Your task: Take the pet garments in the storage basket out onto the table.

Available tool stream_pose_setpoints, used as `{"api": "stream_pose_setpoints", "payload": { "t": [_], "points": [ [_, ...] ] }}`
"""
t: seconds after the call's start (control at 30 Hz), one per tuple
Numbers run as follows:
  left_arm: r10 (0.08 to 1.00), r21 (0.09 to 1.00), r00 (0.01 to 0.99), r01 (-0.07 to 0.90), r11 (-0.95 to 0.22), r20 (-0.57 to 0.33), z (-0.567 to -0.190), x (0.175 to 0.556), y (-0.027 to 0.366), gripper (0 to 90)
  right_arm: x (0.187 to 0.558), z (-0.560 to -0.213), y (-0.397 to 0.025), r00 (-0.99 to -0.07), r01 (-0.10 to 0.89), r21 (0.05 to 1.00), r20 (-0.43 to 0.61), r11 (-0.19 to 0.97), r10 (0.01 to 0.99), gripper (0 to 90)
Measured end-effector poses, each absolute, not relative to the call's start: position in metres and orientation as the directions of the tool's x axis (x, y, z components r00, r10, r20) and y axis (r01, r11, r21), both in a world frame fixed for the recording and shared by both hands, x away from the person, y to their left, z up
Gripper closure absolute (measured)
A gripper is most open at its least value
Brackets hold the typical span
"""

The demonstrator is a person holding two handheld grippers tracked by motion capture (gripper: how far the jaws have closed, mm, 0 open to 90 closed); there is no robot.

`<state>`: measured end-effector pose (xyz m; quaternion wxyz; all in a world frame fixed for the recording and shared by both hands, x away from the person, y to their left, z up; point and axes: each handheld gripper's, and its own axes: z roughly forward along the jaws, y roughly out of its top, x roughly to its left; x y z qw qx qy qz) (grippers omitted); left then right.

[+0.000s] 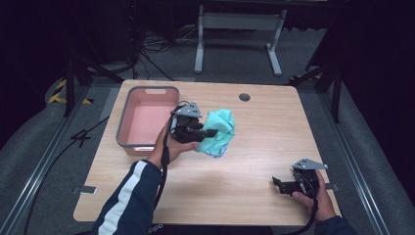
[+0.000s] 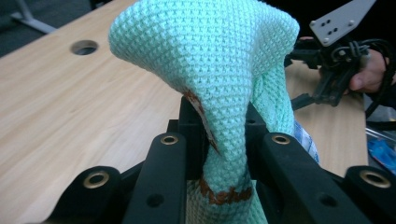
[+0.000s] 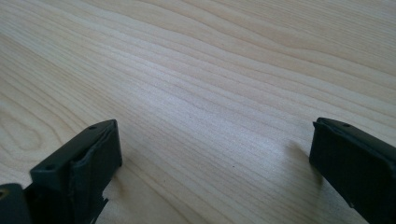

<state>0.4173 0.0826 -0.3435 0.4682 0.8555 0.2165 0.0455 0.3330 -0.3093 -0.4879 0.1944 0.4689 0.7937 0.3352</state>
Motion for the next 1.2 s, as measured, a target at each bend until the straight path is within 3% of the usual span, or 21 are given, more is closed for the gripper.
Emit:
{"api": "stream_pose_setpoints", "payload": {
  "t": [0.5, 1.2],
  "points": [
    [0.375, 0.775, 0.912, 0.355, -0.523, -0.165, -0.382, 0.422, 0.038, 77.3, 0.333, -0.488, -0.309, -0.485, 0.614, 0.714, 0.006, 0.336, 0.875, 2.5],
    [0.426, 0.697, 0.861, 0.486, -0.528, -0.277, -0.449, 0.427, 0.033, 74.5, 0.333, -0.488, -0.309, -0.485, 0.614, 0.715, 0.007, 0.335, 0.875, 2.5]
  ]
}}
